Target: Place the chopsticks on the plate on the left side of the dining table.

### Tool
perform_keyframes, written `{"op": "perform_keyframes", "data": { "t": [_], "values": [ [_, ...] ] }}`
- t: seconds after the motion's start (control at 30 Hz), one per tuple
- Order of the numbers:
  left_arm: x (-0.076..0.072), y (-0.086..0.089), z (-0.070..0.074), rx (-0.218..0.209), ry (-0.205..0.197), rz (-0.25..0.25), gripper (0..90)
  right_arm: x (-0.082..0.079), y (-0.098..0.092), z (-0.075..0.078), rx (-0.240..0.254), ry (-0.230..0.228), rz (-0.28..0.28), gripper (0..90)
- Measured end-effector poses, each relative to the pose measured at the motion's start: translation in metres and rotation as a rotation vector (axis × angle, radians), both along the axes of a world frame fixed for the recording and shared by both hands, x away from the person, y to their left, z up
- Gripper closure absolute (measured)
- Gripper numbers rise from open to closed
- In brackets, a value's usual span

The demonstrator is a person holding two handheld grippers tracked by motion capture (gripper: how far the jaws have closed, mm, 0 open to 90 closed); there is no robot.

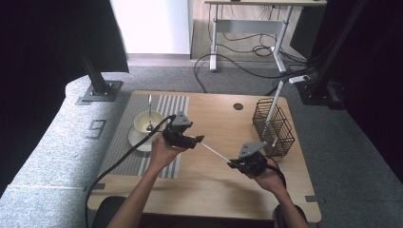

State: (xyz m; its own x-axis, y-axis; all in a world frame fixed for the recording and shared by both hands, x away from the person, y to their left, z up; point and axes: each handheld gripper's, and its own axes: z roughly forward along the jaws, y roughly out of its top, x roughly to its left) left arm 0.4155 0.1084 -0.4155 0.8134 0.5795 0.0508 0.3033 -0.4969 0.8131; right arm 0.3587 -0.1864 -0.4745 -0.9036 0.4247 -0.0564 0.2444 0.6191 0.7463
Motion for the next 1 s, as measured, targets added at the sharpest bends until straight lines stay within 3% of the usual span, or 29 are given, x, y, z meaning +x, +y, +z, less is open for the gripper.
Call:
{"op": "perform_keyframes", "data": {
  "t": [0.33,0.5,0.77,1.0],
  "values": [
    [0.006,0.007,-0.021,0.031,0.027,0.027,26.0,-0.002,0.003,0.001,-0.021,0.007,0.018,84.9],
    [0.007,0.005,-0.031,0.076,0.033,0.025,26.0,-0.002,0.005,0.000,-0.039,0.012,0.037,84.9],
    [-0.001,0.012,-0.015,0.022,0.039,-0.034,21.6,0.003,-0.002,0.000,-0.070,0.034,0.025,84.9],
    [-0.015,0.007,-0.012,0.068,0.019,-0.105,18.4,0.006,-0.004,0.001,-0.090,0.039,0.026,84.9]
  ]
}}
